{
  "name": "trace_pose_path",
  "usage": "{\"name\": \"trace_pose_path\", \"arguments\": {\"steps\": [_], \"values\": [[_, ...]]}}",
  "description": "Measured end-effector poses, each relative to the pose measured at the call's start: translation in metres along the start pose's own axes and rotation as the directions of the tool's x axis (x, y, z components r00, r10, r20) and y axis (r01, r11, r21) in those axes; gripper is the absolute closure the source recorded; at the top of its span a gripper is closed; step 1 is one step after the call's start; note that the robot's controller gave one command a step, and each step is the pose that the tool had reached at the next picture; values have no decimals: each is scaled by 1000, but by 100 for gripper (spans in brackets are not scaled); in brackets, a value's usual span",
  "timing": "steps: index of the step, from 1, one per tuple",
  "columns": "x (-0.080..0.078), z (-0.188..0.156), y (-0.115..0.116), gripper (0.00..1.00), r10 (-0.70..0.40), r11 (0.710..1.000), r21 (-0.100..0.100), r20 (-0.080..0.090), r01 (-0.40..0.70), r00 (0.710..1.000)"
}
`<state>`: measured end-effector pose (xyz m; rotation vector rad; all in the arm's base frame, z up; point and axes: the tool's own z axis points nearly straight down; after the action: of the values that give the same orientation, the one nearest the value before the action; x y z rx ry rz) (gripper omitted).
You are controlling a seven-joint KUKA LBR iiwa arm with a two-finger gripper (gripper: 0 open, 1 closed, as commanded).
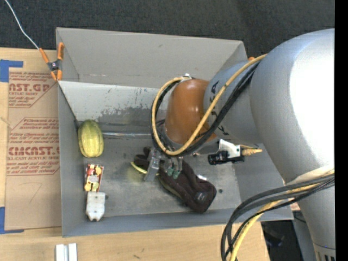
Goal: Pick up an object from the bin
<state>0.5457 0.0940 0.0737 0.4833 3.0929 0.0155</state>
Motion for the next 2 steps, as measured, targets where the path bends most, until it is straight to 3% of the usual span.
{"name": "trace_pose_path", "arguments": {"steps": [2], "values": [[0,-8,0,100,0,1000,0,-1,0,1000]]}}
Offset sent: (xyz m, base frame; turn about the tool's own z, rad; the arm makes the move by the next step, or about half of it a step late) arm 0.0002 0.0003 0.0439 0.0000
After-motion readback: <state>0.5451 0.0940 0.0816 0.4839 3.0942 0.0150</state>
